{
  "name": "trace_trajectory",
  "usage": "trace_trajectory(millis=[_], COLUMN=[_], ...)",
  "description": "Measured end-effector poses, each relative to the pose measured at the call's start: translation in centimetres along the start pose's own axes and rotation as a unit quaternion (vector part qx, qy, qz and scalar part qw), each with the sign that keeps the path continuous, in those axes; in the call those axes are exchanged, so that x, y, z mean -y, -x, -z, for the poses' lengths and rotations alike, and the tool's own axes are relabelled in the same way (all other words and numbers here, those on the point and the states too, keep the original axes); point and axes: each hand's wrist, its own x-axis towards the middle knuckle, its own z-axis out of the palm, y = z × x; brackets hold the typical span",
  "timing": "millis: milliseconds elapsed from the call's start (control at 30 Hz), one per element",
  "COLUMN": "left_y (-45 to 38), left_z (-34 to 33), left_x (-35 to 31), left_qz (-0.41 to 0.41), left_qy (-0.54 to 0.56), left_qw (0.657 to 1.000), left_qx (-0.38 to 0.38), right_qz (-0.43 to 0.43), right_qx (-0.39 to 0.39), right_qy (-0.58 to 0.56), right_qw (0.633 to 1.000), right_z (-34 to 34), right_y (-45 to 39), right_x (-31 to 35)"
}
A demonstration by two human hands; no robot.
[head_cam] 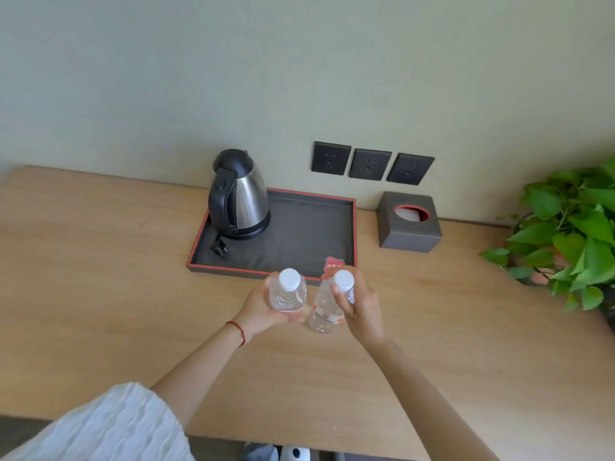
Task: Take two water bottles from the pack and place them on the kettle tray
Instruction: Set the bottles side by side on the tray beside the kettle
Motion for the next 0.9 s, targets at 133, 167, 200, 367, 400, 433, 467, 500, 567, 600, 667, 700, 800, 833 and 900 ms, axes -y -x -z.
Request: trace_trajectory(millis=[133, 167, 200, 367, 400, 433, 467, 500, 567, 600, 667, 700, 800, 833, 900], left_y=[-1.0, -1.2, -1.4, -1.2, -0.9, -0.7, -0.4, -0.2, 0.2, 0.3, 0.3, 0.2, -0.1, -0.2, -0.3], left_z=[0.4, 0.5, 0.6, 1.2, 1.5, 1.9, 2.3, 2.6, 2.8, 2.6, 1.8, 1.5, 0.9, 0.9, 1.2], left_x=[0.3, 0.3, 0.4, 0.4, 0.0, -0.6, -1.5, -2.6, -5.2, -6.5, -8.3, -8.7, -8.8, -8.8, -8.6], left_qz=[-0.023, -0.032, -0.039, -0.056, -0.05, -0.053, -0.071, -0.104, -0.179, -0.209, -0.24, -0.238, -0.219, -0.221, -0.22], left_qy=[-0.03, -0.045, -0.06, -0.055, -0.054, -0.055, -0.062, -0.08, -0.17, -0.237, -0.374, -0.42, -0.481, -0.491, -0.491], left_qw=[0.998, 0.997, 0.995, 0.995, 0.994, 0.994, 0.993, 0.989, 0.967, 0.947, 0.895, 0.875, 0.848, 0.842, 0.843], left_qx=[0.046, 0.057, 0.066, 0.068, 0.075, 0.079, 0.076, 0.071, 0.058, 0.052, 0.042, 0.036, 0.019, 0.018, 0.018], right_qz=[0.016, 0.022, 0.027, 0.083, 0.088, 0.096, 0.108, 0.122, 0.126, 0.097, 0.014, -0.011, -0.006, -0.001, -0.016], right_qx=[0.008, 0.006, 0.007, 0.028, 0.032, 0.035, 0.03, 0.019, -0.003, 0.007, 0.054, 0.064, 0.071, 0.08, 0.093], right_qy=[0.009, 0.013, 0.018, 0.061, 0.081, 0.105, 0.139, 0.192, 0.33, 0.388, 0.451, 0.462, 0.471, 0.465, 0.435], right_qw=[1.0, 1.0, 0.999, 0.994, 0.992, 0.989, 0.984, 0.974, 0.936, 0.917, 0.891, 0.885, 0.879, 0.882, 0.896], right_z=[0.0, 0.0, 0.2, 1.6, 1.9, 2.2, 2.3, 2.4, 2.4, 2.2, 1.5, 1.3, 1.2, 1.5, 2.3], right_y=[0.2, 0.2, 0.2, -0.9, -1.1, -1.3, -1.4, -1.4, -1.5, -1.6, -2.0, -2.2, -3.5, -4.1, -5.4], right_x=[-0.2, -0.2, -0.2, 0.4, 0.8, 1.2, 1.6, 2.0, 2.7, 3.1, 3.8, 3.9, 4.1, 4.1, 4.1])
